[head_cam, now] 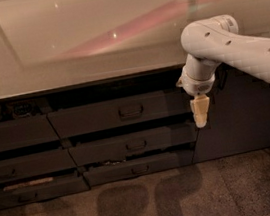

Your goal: Open top drawer

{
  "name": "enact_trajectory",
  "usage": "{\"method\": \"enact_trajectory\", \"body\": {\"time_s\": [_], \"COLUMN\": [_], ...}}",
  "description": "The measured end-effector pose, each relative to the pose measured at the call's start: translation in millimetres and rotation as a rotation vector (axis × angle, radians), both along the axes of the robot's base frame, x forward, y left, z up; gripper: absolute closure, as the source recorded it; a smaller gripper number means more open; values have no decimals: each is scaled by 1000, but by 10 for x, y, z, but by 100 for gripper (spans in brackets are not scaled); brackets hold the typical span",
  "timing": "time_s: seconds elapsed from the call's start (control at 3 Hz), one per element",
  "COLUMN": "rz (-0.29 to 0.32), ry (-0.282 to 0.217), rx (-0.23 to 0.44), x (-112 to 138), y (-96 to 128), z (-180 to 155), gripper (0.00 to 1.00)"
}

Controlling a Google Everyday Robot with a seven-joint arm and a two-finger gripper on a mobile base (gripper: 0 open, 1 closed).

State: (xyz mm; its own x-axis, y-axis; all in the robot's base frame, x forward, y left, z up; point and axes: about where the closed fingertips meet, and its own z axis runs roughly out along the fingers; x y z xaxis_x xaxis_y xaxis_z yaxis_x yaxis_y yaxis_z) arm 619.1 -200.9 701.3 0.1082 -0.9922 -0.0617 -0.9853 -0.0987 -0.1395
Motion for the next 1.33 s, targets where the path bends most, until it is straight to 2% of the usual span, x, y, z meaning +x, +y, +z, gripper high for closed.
{"method": "enact_trajectory", "body": {"time_s": [0.33,0.67,1.0,1.33], "rz": [-10,-10,-52,-52], "ry": [41,41,35,35], "rx": [-18,-18,-48,-48], "x": [94,95,261,261], "y": [-56,-57,-179,-179], "z": [-132,-132,-106,-106], "gripper": [0,0,0,0]}}
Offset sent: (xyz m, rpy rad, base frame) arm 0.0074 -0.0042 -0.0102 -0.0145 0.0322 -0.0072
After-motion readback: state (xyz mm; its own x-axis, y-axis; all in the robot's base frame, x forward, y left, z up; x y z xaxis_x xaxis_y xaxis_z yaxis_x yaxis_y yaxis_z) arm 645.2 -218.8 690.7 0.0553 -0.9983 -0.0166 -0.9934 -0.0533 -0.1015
